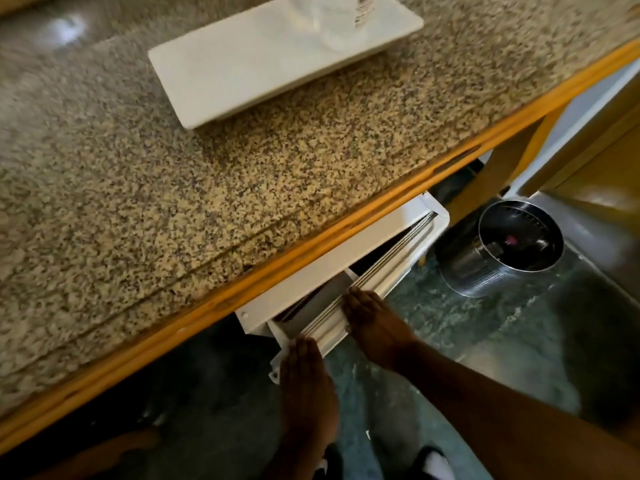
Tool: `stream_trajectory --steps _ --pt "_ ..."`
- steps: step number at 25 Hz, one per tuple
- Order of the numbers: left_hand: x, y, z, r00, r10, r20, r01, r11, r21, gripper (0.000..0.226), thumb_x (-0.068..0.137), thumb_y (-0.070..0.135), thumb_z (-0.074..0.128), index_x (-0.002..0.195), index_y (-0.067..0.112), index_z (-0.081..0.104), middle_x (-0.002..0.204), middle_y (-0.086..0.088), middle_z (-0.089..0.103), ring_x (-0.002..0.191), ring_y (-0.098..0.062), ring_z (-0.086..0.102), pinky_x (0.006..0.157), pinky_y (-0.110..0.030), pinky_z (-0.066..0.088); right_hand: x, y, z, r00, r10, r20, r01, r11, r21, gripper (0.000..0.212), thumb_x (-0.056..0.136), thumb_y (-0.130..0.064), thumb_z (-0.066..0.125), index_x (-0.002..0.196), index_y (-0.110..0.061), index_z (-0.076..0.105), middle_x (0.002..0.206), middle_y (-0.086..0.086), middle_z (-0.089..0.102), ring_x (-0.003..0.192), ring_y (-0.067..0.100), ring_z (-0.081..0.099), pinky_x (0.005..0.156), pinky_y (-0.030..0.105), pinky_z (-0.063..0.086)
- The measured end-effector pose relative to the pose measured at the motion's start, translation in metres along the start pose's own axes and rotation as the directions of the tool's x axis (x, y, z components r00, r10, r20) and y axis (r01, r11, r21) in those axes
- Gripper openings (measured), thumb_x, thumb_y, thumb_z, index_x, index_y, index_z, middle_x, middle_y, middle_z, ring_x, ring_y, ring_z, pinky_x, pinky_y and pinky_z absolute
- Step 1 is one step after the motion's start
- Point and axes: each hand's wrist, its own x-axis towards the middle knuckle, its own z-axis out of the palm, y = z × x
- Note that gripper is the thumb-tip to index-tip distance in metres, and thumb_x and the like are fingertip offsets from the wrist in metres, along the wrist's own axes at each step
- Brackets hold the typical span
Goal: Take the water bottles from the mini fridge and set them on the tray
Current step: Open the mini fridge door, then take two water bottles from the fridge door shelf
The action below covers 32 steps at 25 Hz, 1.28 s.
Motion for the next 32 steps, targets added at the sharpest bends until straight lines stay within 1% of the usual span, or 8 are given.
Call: stream_trajectory --steps 6,13,16,20,23,26,29,32 --pt "-0.049 0.034 0.02 0.978 0.149 0.145 -0.159 0.985 0.065 0.059 0.079 0.033 0.043 0.124 -0.001 0.06 0.133 -0.021 0.056 0.128 -0.033 0.049 0.114 -0.038 0.009 -0.077 0.009 0.003 0.994 0.086 -0.061 -0.086 0.996 0.0 0.058 0.1 -0.038 0.024 0.118 -0.004 0.069 0.127 0.016 0.065 0.123 0.033 0.057 0.108 0.048 0.036" --pt "-0.024 0.087 0.028 0.946 0.324 0.027 -0.325 0.939 0.11 0.06 0.098 0.033 0.015 0.133 -0.002 0.049 0.14 -0.021 0.049 0.131 -0.034 0.044 0.113 -0.039 0.01 -0.178 0.019 0.013 0.898 0.423 -0.12 -0.415 0.906 0.086 0.057 0.096 -0.034 0.028 0.132 0.001 0.055 0.145 0.023 0.045 0.136 0.039 0.041 0.107 0.049 0.03" --pt "0.013 0.111 0.043 0.969 0.239 0.058 -0.242 0.969 0.046 0.056 0.091 0.025 0.039 0.141 0.0 0.037 0.145 -0.022 0.043 0.136 -0.034 0.039 0.115 -0.042 0.025 -0.206 0.034 0.015 0.776 0.621 -0.109 -0.609 0.783 0.127 0.052 0.081 -0.017 0.054 0.131 -0.002 0.054 0.147 0.027 0.032 0.126 0.05 0.047 0.098 0.054 0.045" --pt "0.085 0.151 0.104 0.956 -0.013 0.292 0.021 0.999 -0.024 0.094 0.084 0.034 0.066 0.15 0.006 0.005 0.155 -0.028 0.013 0.142 -0.041 0.019 0.116 -0.046 0.023 -0.23 0.079 0.011 0.692 0.719 -0.065 -0.71 0.694 0.121 0.078 0.056 -0.013 0.072 0.133 -0.014 0.053 0.146 0.026 0.042 0.114 0.046 0.057 0.076 0.052 0.054" --pt "0.112 0.175 0.176 0.928 0.107 0.356 -0.14 0.988 0.068 0.092 0.087 0.035 0.063 0.151 0.022 -0.001 0.157 -0.025 0.003 0.142 -0.041 0.014 0.114 -0.045 0.022 -0.25 0.116 0.013 0.709 0.69 -0.147 -0.696 0.718 0.009 0.081 0.064 -0.011 0.071 0.14 -0.021 0.044 0.153 0.018 0.035 0.125 0.042 0.05 0.085 0.053 0.049" --pt "0.128 0.182 0.211 0.91 0.174 0.376 -0.187 0.982 -0.003 0.063 0.094 0.031 0.047 0.149 0.028 0.016 0.151 -0.028 0.026 0.134 -0.044 0.032 0.105 -0.048 0.038 -0.254 0.131 0.021 0.674 0.7 -0.239 -0.732 0.677 -0.081 0.068 0.077 -0.016 0.048 0.144 -0.026 0.042 0.156 0.013 0.031 0.136 0.04 0.039 0.097 0.055 0.038" --pt "0.142 0.187 0.197 0.885 0.35 0.309 -0.402 0.907 0.125 0.071 0.089 0.018 0.058 0.149 0.027 0.021 0.133 -0.033 0.046 0.115 -0.045 0.051 0.089 -0.044 0.051 -0.252 0.132 0.02 0.504 0.771 -0.389 -0.834 0.552 0.014 0.058 0.081 -0.005 0.049 0.138 -0.013 0.05 0.15 0.021 0.04 0.135 0.044 0.038 0.103 0.056 0.031" --pt "0.168 0.196 0.166 0.844 0.455 0.283 -0.499 0.86 0.104 0.066 0.087 0.025 0.059 0.146 0.021 0.03 0.116 -0.025 0.061 0.102 -0.04 0.06 0.08 -0.043 0.053 -0.234 0.086 0.042 0.174 0.795 -0.581 -0.851 0.419 0.318 0.024 0.086 -0.008 0.059 0.107 0.001 0.067 0.11 0.025 0.064 0.1 0.041 0.058 0.085 0.045 0.041"
